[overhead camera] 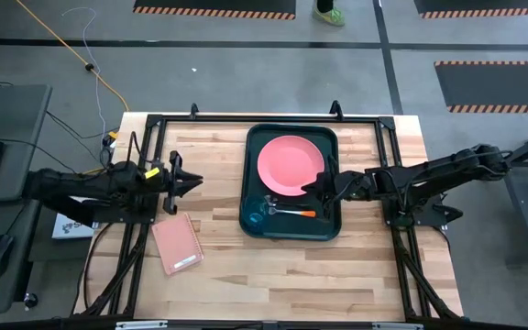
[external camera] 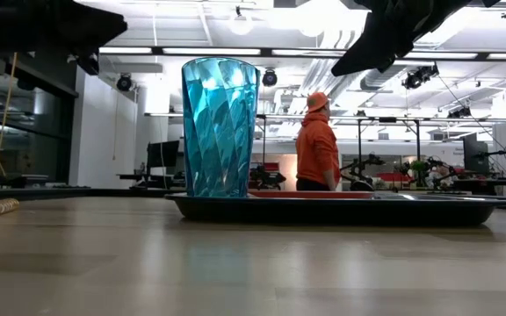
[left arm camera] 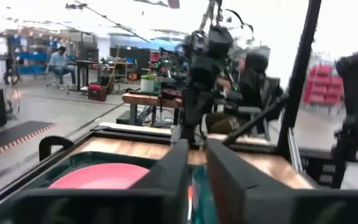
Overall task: Pick and place plate/cup/fork/spoon on tray
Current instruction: Return to Home Position
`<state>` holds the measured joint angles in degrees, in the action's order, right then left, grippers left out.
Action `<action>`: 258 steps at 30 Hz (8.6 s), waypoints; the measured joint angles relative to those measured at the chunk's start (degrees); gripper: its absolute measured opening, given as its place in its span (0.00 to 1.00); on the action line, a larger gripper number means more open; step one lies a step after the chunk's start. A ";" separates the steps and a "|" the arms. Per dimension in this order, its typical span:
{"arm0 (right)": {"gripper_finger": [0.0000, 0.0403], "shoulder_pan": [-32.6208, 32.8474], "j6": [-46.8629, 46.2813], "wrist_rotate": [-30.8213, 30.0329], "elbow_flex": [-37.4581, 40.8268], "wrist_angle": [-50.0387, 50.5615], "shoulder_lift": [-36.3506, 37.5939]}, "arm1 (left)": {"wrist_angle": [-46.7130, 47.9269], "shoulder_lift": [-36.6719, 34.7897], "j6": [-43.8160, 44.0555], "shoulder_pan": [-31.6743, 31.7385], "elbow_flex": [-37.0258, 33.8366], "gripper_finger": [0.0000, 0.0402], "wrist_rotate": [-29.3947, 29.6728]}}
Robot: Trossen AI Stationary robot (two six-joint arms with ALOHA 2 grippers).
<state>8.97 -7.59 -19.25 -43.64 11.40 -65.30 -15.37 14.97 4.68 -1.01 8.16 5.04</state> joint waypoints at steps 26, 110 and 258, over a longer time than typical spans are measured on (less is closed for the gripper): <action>0.00 0.07 -1.26 1.97 0.00 0.78 0.00 | 5.10 -11.77 -4.73 -0.51 -7.43 0.00 3.01; 0.00 -2.95 3.77 2.68 43.08 -14.85 61.20 | 5.29 -13.06 -6.84 -0.52 -7.45 0.01 5.83; 0.00 -2.95 3.10 1.84 43.15 -14.95 61.16 | 14.20 -13.04 -5.80 -4.91 -7.45 0.01 0.08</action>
<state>6.02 -4.49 -17.41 -0.49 -3.55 -4.14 -1.18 1.93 -1.12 -5.91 0.71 5.13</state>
